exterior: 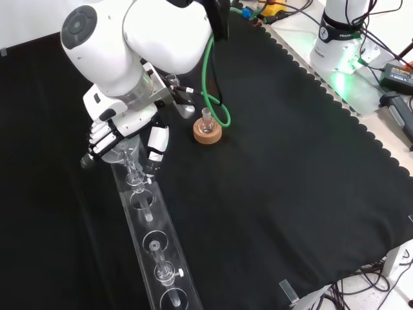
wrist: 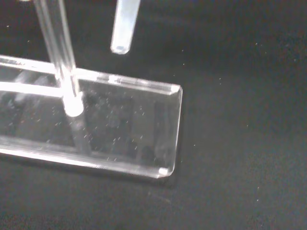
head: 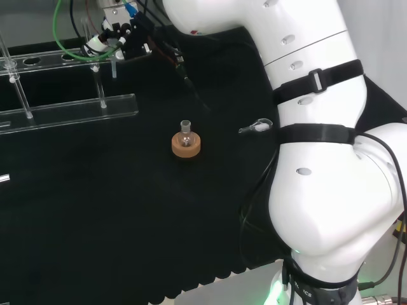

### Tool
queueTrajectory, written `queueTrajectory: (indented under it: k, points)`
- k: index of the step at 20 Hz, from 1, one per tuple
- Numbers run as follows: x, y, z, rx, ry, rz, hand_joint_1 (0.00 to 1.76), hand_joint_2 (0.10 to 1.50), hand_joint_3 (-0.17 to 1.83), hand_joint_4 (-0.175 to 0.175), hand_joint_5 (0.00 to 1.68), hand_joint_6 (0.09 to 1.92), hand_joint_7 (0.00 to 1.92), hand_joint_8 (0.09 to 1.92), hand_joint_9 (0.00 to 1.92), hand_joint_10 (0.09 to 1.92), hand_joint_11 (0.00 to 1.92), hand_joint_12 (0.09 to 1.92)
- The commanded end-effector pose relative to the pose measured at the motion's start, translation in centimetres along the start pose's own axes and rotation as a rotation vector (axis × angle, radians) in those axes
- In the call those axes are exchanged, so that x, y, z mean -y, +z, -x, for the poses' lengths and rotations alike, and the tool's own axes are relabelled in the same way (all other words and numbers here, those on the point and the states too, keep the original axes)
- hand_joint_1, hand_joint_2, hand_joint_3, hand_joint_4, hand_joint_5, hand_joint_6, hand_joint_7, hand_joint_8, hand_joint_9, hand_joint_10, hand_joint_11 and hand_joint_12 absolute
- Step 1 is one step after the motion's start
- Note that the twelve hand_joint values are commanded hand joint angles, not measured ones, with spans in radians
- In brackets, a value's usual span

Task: Pick up the funnel from the transparent funnel stand.

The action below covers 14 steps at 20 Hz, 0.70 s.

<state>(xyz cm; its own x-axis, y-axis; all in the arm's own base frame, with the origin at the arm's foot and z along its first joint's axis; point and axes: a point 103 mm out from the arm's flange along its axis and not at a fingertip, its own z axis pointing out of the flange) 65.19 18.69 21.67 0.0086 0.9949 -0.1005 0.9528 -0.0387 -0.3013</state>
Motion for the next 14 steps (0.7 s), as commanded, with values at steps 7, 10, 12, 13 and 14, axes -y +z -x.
queueTrajectory:
  k: [7,10,12,13,14]
  points:
    - [-1.0,-1.4,0.3,0.217,0.128,0.309,0.44,0.95,0.05,-0.161,0.5,0.53,0.69,1.41,1.18,1.12,1.39,1.22]
    - [-1.0,-1.6,-1.1,0.289,0.15,0.386,0.71,0.96,0.06,-0.174,0.59,0.92,0.93,1.53,1.45,1.2,1.68,1.25]
    - [-1.0,-1.5,-1.8,0.296,0.15,0.433,0.87,0.96,0.07,-0.175,0.77,0.94,1.1,1.5,1.6,1.2,1.83,1.25]
    - [-0.9,-1.4,-2.3,0.305,0.154,0.473,0.97,0.98,0.09,-0.146,0.9,0.91,1.17,1.45,1.67,1.16,1.87,1.25]
    - [-0.8,-1.5,-2.4,0.314,0.152,0.526,1.07,0.98,0.1,-0.152,1.01,0.85,1.25,1.39,1.73,1.11,1.9,1.25]
